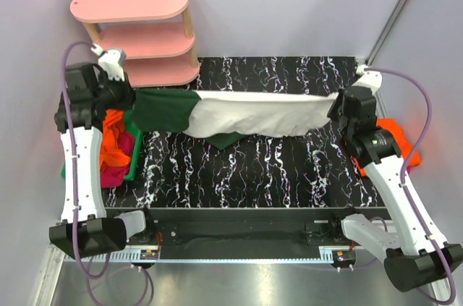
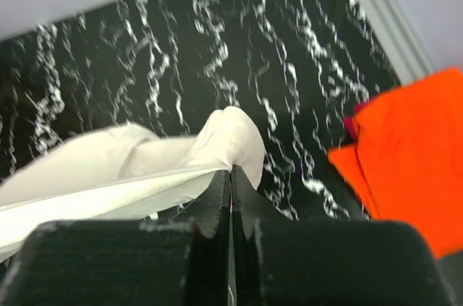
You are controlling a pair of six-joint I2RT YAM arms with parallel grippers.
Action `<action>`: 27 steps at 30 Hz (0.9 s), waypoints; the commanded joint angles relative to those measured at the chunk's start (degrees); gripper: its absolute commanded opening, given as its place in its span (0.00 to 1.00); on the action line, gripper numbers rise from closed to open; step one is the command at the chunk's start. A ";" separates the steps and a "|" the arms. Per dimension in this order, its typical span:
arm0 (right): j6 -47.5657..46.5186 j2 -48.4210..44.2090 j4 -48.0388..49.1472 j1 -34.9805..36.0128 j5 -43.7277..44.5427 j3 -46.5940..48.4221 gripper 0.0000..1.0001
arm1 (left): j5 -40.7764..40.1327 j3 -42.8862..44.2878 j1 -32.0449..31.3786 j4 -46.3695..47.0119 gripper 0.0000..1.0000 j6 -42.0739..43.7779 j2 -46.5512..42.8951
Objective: Fold and stack the t-shirts
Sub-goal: Flatten out the tshirt
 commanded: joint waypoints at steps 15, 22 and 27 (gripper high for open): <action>5.13 -3.45 -3.44 -2.26 3.01 -9.49 0.00 | -6.91 -15.37 0.31 6.28 0.00 4.20 0.28; 2.14 2.77 1.91 -2.17 2.56 -7.21 0.00 | -10.68 -9.32 -2.14 12.26 0.00 0.78 10.80; 0.56 8.93 5.69 -2.34 2.74 -2.73 0.00 | -15.00 -2.20 -5.13 15.25 0.00 -2.03 19.87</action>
